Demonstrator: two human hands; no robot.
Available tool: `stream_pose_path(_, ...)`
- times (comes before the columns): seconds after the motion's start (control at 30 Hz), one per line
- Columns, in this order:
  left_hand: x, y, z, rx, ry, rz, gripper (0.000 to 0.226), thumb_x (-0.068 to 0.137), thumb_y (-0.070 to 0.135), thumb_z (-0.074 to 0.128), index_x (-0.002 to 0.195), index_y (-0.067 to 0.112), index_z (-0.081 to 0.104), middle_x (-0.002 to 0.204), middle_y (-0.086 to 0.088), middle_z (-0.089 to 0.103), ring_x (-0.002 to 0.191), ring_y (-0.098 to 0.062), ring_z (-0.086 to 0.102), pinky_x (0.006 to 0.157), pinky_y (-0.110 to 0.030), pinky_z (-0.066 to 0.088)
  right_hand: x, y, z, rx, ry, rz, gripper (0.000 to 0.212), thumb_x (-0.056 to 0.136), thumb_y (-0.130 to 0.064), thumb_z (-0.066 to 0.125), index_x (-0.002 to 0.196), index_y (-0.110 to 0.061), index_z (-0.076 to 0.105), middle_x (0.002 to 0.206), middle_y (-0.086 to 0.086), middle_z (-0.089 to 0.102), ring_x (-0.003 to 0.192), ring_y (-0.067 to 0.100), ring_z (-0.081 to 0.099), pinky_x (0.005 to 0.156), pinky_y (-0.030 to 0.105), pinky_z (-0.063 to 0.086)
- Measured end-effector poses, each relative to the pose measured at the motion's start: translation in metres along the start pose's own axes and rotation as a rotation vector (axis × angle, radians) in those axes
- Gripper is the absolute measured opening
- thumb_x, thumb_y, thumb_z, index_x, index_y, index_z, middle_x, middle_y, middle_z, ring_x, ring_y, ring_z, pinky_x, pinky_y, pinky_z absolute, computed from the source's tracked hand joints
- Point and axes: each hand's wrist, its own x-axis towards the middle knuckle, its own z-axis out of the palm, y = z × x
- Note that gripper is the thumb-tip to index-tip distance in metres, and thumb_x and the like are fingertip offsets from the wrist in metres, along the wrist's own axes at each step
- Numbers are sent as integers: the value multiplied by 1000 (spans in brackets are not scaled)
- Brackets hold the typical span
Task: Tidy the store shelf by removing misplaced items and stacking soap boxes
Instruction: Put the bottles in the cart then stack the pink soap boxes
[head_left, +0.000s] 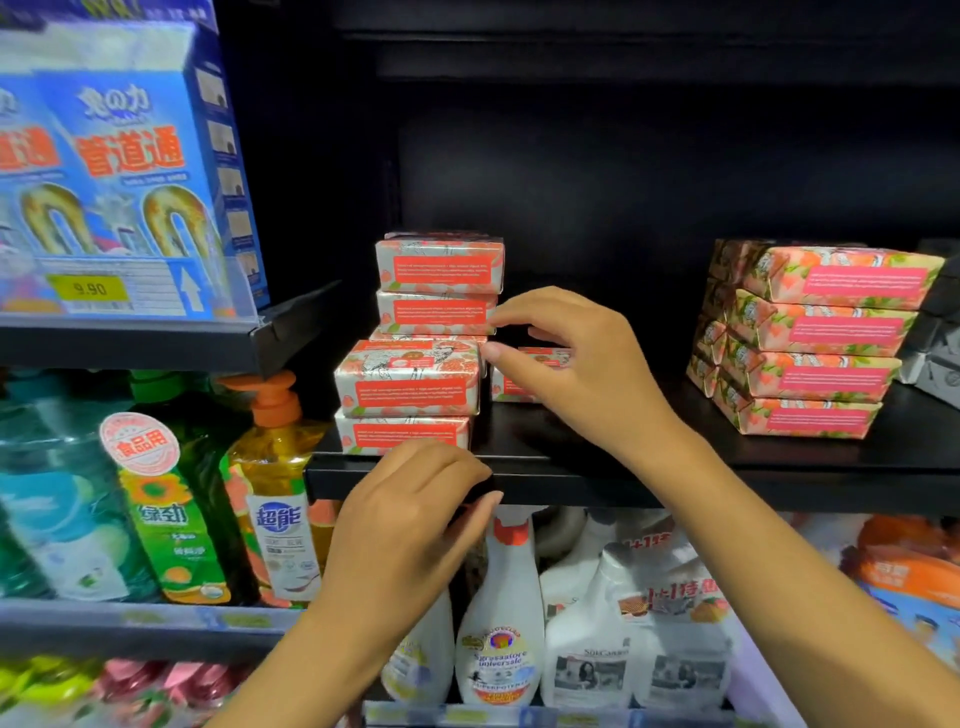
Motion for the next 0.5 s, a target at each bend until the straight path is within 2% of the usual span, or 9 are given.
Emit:
stream_pose_path(0.1, -9, -14, -11, 48, 22, -48, 20, 83, 27, 66, 89, 9, 71, 90, 0, 68, 85, -16, 61, 77, -27, 47, 7, -16, 17, -36, -166, -40, 40, 84, -36, 67, 117, -15, 63, 119, -4, 61, 111, 5, 53, 95, 19, 43)
stream_pose_path(0.23, -16, -26, -18, 54, 43, -120, 20, 82, 27, 69, 90, 8, 70, 90, -2, 66, 84, -20, 59, 76, -30, 47, 9, -21, 35, -242, -322, -46, 62, 81, -50, 65, 133, -20, 50, 131, -3, 51, 122, 13, 40, 104, 32, 34)
stream_pose_path(0.4, -14, -26, -19, 33, 29, -170, 22, 83, 34, 66, 88, 12, 68, 89, 3, 64, 86, -15, 55, 77, -21, 42, 11, -25, 35, -251, -327, 51, 72, 73, -56, 68, 132, -22, 45, 129, -3, 47, 122, 14, 38, 101, 28, 32)
stream_pose_path(0.5, -12, -26, -20, 6, 16, -178, 24, 83, 37, 63, 87, 13, 68, 88, 4, 64, 86, -13, 54, 77, -19, 40, 13, -27, 35, -219, -403, 103, 71, 73, -57, 67, 132, -24, 45, 128, -5, 51, 115, 10, 47, 94, 25, 39)
